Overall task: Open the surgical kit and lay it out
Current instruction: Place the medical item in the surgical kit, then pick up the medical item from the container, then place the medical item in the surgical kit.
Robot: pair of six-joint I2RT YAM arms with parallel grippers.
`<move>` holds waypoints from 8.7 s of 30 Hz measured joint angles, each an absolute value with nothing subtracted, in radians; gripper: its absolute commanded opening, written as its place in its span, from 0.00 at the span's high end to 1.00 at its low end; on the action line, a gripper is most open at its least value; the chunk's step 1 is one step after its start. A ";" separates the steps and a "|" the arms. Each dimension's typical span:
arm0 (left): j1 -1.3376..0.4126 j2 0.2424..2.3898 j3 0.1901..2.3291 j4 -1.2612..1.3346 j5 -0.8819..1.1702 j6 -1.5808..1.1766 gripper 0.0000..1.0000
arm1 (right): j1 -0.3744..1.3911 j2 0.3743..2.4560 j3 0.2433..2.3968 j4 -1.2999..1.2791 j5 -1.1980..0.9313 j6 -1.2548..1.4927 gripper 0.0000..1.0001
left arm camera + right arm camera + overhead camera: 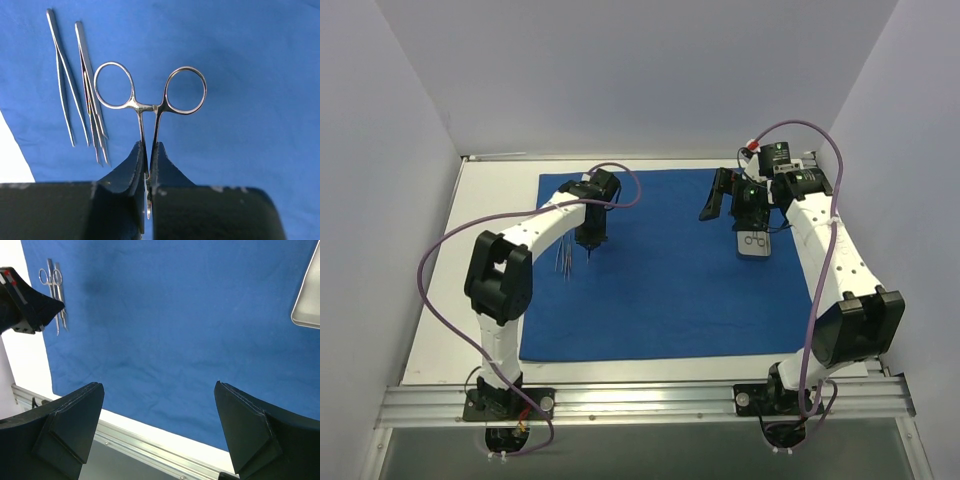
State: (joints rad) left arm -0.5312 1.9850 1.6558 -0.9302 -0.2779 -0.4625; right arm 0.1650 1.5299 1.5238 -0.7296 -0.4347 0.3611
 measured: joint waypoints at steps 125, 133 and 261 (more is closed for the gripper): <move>-0.435 1.850 1.777 -0.878 0.246 -0.247 0.53 | -0.031 2.090 1.654 -0.437 0.086 0.247 0.61; -0.435 1.850 1.777 -0.878 0.252 -0.253 0.53 | -0.012 2.090 1.670 -0.427 0.082 0.237 0.74; -0.524 1.936 1.655 -0.897 0.835 -0.234 0.98 | 0.502 1.327 1.339 -0.401 -0.195 0.016 0.39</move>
